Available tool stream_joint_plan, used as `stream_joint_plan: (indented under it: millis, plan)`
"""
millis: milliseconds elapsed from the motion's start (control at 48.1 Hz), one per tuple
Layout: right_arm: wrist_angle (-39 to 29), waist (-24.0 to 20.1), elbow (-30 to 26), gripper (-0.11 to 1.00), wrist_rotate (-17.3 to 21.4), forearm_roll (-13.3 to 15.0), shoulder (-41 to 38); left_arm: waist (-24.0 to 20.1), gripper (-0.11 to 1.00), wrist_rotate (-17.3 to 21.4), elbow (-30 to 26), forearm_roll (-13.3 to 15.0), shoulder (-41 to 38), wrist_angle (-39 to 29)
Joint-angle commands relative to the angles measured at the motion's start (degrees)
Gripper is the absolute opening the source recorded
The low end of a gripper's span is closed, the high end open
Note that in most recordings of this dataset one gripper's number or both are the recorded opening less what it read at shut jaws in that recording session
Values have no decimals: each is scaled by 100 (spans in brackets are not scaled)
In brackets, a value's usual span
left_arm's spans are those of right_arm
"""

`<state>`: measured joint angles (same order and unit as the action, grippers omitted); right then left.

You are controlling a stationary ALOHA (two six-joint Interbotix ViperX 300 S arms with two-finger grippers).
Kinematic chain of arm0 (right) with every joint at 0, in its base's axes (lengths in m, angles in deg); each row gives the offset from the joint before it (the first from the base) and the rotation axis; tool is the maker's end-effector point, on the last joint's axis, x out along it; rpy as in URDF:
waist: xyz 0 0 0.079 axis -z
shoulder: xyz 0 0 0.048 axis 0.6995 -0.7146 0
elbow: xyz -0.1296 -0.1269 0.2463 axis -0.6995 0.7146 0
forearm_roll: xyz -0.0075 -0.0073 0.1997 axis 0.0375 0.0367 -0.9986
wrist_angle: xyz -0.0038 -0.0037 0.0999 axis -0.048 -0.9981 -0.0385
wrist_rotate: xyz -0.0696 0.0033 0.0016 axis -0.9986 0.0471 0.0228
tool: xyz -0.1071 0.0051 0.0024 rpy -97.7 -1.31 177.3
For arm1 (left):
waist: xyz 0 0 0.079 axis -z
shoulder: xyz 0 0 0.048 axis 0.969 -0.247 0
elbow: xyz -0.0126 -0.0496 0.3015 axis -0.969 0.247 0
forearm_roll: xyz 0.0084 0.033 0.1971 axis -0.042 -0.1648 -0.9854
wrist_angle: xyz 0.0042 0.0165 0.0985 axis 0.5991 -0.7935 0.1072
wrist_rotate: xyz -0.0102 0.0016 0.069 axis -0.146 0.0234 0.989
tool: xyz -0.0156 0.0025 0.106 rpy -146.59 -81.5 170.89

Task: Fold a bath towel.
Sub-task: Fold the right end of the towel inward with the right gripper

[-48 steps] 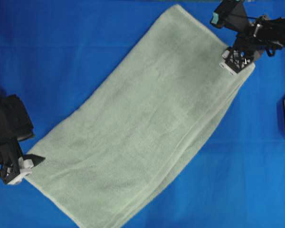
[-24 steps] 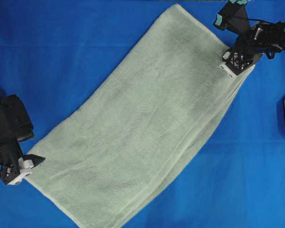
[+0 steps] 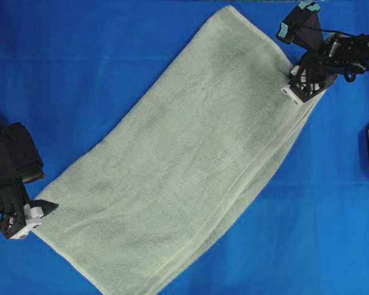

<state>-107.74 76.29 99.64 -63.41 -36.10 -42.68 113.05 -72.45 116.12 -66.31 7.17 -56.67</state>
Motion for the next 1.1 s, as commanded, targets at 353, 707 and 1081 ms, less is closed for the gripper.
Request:
stream_joint_plan:
  millis: [353, 707, 1081]
  plan:
    - [-1318, -1617, -1081, 14, 1389, 53, 290, -9, 85, -9, -132, -35, 9, 18]
    - [-2206, -4008, -2707, 14, 3858, 1494, -835, 0, 85, 18, -132, -35, -9, -9]
    - [-3111, -5080, -4421, 14, 4289, 1714, -1951, 0, 85, 26, -105, -44, -9, -18]
